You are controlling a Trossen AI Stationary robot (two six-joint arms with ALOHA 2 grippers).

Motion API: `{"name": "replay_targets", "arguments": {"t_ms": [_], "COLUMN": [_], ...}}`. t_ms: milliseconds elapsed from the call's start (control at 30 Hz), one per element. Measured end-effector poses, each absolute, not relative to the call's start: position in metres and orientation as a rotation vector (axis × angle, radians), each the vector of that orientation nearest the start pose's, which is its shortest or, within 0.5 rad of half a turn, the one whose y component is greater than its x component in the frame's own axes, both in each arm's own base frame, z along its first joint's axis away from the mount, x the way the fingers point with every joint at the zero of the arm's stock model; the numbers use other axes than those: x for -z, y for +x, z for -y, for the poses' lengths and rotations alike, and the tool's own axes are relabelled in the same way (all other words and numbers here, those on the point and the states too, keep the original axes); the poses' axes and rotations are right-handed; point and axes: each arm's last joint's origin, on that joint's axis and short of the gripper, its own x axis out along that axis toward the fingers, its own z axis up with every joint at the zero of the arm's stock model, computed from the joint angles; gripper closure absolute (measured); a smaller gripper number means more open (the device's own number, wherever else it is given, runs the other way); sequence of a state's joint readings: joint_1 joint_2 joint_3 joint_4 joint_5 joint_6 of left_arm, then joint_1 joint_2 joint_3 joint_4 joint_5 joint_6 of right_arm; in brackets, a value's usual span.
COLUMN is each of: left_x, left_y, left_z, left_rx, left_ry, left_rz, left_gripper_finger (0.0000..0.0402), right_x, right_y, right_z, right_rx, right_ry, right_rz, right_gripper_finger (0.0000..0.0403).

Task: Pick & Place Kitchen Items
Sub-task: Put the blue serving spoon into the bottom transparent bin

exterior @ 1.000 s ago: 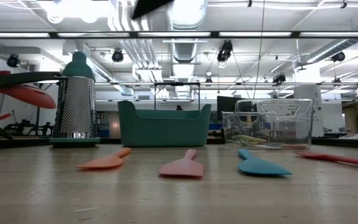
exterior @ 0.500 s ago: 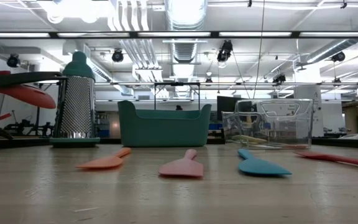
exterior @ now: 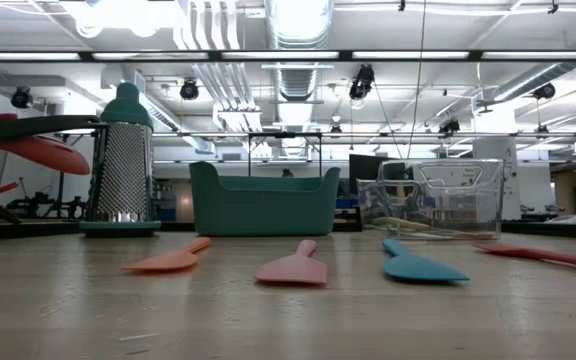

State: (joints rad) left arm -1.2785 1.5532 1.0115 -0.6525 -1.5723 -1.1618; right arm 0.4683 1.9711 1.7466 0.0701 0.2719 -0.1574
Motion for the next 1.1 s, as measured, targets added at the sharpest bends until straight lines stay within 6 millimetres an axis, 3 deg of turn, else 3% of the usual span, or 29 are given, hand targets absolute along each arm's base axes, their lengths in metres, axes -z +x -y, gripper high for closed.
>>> {"name": "replay_targets", "arguments": {"t_ms": [200, 467, 633, 867, 1100], "left_x": [-0.230, -0.230, -0.229, -0.228, -0.228], "left_y": [0.110, 0.113, 0.115, 0.122, 0.126], "left_z": [0.260, 0.259, 0.258, 0.255, 0.254], "left_rx": [-0.299, -0.307, -0.317, -0.328, -0.334], "left_ry": [0.033, 0.041, 0.042, 0.048, 0.030], "left_rz": [-0.004, -0.006, -0.006, -0.042, -0.063], "left_gripper_finger": [0.0356, 0.0356, 0.0355, 0.0355, 0.0347], "right_x": [-0.344, -0.344, -0.345, -0.346, -0.345], "right_y": [0.425, 0.431, 0.433, 0.434, 0.434], "right_z": [-0.202, -0.189, -0.185, -0.184, -0.181], "right_rx": [-0.174, -0.117, -0.145, -0.162, -0.167], "right_ry": [-0.137, -0.078, -0.090, -0.140, -0.158], "right_rz": [-0.056, -0.062, -0.050, -0.036, -0.053], "right_gripper_finger": [0.0179, 0.0174, 0.0226, 0.0368, 0.0388]}}
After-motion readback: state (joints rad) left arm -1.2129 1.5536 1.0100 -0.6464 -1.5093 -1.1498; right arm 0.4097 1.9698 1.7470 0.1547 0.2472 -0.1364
